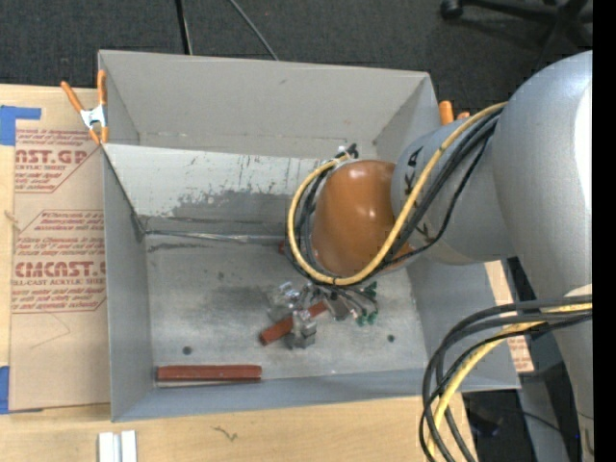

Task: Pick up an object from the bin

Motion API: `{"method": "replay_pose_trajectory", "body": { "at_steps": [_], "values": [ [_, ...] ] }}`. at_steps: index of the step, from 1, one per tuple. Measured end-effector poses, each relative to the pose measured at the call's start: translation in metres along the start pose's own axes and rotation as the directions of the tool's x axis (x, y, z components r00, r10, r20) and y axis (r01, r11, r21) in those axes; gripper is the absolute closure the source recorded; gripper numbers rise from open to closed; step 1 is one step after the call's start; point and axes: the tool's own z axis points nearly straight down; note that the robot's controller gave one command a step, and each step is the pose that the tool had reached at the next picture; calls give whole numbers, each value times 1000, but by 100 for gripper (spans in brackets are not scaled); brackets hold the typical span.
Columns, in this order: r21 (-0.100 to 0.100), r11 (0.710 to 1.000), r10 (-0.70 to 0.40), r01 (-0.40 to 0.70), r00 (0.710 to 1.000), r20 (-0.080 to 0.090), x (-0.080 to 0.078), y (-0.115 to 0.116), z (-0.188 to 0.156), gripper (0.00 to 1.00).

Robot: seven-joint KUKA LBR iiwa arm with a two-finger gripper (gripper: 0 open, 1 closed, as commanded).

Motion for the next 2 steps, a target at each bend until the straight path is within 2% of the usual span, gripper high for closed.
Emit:
{"method": "replay_pose_trajectory", "body": {
  "at_steps": [1,2],
  "values": [
    [2,1000,1,-1,1000,3,-1,0,-33,100],
    [1,1000,1,-1,1000,1,-1,1,-34,100]
  ]
}}
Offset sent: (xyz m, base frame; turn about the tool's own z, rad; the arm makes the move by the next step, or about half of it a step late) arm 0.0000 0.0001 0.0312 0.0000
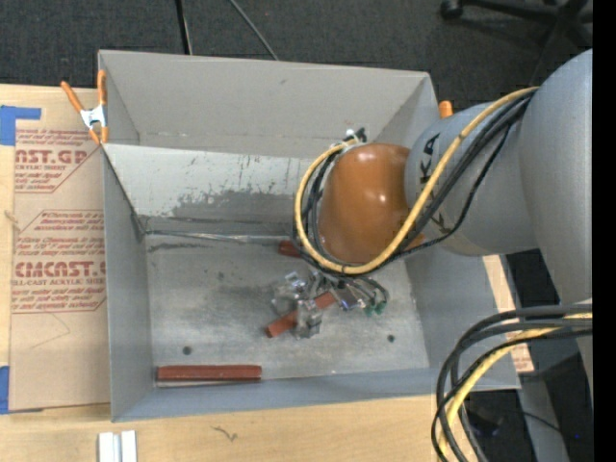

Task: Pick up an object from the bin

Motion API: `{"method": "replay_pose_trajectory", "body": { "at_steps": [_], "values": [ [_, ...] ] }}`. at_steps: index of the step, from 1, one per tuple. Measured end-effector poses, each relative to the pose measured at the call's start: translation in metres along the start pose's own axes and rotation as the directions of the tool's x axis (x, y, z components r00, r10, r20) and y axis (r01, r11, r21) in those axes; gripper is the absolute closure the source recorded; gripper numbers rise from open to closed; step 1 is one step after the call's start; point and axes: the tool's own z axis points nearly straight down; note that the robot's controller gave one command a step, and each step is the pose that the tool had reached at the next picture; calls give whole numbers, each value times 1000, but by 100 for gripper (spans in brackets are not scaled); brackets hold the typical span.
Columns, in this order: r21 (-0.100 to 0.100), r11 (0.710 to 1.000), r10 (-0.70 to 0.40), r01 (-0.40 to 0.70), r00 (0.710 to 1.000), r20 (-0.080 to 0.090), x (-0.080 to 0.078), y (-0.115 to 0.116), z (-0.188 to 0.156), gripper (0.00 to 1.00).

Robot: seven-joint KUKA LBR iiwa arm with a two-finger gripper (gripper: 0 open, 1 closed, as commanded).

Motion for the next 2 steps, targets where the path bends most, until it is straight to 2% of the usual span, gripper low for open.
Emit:
{"method": "replay_pose_trajectory", "body": {
  "at_steps": [1,2],
  "values": [
    [2,1000,0,0,1000,5,-2,0,-52,100],
    [1,1000,0,0,1000,4,-3,1,-86,100]
  ]
}}
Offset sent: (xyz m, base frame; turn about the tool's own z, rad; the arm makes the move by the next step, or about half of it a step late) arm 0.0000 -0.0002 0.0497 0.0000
